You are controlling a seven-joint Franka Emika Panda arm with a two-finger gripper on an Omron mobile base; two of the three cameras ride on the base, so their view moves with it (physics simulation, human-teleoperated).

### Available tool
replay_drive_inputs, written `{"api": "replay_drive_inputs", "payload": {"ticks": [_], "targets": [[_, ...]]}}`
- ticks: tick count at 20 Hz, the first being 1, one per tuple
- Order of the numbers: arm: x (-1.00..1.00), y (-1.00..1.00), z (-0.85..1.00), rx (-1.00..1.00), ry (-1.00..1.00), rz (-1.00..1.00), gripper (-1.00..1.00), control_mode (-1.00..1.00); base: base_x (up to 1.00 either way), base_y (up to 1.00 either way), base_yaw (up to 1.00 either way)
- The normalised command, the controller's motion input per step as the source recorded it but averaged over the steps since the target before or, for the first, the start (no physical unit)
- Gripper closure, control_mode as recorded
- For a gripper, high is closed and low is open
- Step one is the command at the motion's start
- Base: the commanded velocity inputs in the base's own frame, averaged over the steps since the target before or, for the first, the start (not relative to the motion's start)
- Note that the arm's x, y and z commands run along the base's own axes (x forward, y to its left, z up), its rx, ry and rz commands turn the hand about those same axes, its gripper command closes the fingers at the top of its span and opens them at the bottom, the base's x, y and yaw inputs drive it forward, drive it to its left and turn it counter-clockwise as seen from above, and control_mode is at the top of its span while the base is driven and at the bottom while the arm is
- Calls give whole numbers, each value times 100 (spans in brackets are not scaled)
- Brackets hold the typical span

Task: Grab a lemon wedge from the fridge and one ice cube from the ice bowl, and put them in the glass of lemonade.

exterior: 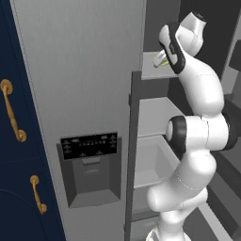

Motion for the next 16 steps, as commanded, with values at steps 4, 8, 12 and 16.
{"api": "replay_drive_inputs", "payload": {"ticks": [4, 8, 12, 16], "targets": [[-2, 0, -14, -3, 0, 0, -100, -100, 0, 0, 0], [-4, 0, 0, 0, 0, 0, 100, -100, 0, 0, 0], [-1, 0, -3, 0, 2, 0, 100, -100, 0, 0, 0], [-14, 1, 0, 0, 1, 0, 100, -100, 0, 0, 0]]}}
